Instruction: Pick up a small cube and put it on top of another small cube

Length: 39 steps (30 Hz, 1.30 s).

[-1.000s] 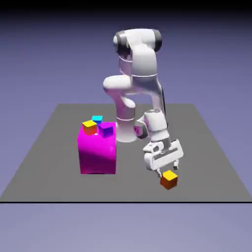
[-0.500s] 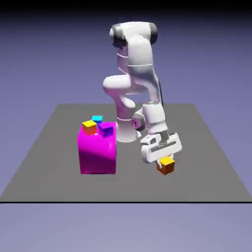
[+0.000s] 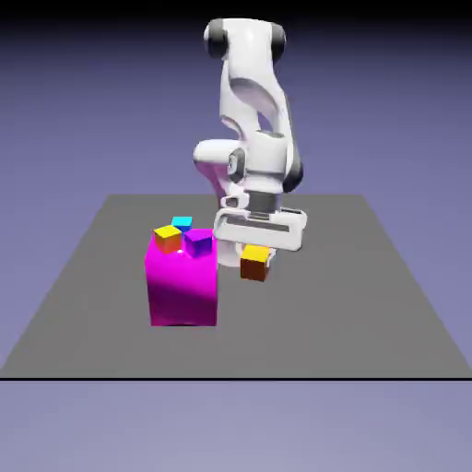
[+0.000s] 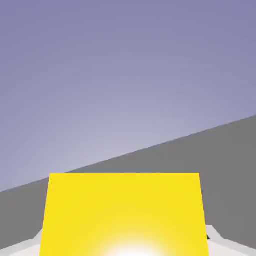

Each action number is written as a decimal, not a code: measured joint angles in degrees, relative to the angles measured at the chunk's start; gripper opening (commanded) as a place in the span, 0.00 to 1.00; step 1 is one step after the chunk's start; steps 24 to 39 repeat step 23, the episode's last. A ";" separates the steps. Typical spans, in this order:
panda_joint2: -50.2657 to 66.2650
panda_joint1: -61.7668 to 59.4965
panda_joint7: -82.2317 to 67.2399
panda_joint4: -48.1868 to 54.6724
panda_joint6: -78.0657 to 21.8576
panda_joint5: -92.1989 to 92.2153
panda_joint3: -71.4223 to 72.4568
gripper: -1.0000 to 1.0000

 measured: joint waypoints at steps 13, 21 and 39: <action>-26.99 -16.72 26.10 -1.32 -30.50 7.97 9.13 0.00; -20.62 -20.64 28.97 -7.47 -17.71 6.18 11.70 1.00; -20.62 -20.64 29.00 -7.47 -17.77 6.12 11.70 1.00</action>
